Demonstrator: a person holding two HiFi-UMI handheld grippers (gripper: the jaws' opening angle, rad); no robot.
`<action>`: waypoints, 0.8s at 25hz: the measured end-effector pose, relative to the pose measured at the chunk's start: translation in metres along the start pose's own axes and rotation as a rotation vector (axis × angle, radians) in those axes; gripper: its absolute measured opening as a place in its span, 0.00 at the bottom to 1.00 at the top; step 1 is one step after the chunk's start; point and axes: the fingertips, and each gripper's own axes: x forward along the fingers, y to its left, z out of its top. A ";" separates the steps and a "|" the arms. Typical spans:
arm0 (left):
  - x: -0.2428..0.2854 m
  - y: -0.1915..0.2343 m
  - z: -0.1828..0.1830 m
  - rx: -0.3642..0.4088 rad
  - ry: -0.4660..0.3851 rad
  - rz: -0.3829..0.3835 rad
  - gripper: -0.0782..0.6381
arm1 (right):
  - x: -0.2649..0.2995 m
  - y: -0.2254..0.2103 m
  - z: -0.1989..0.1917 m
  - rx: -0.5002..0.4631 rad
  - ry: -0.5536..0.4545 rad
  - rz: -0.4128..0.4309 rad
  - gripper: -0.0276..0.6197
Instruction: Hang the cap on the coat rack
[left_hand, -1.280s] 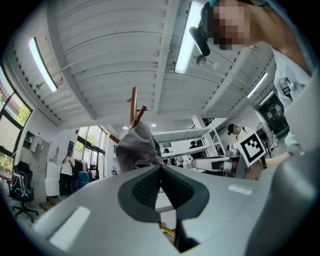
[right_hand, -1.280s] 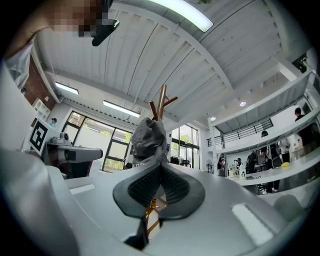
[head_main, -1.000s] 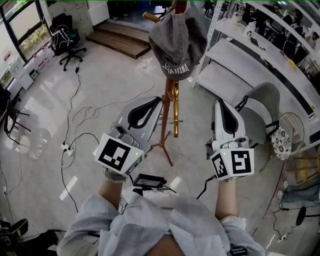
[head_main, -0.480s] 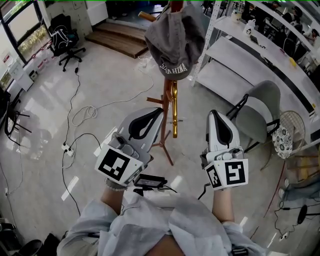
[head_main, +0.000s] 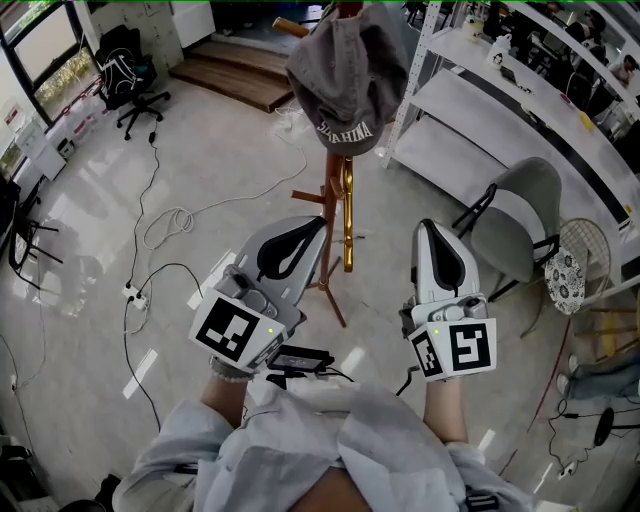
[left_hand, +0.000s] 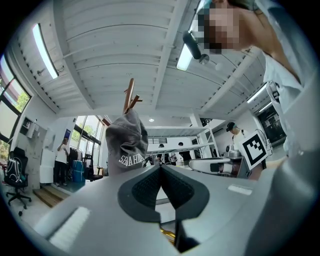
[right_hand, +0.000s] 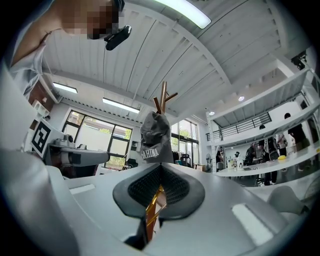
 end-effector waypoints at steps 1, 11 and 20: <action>0.000 0.000 0.000 -0.002 0.001 0.000 0.12 | 0.000 0.001 0.000 -0.002 0.002 0.001 0.05; -0.003 -0.002 -0.001 -0.015 -0.007 -0.002 0.11 | -0.001 0.006 -0.003 -0.010 0.009 0.014 0.05; -0.006 -0.001 -0.004 -0.031 -0.006 0.001 0.12 | -0.001 0.010 -0.006 -0.009 0.016 0.019 0.05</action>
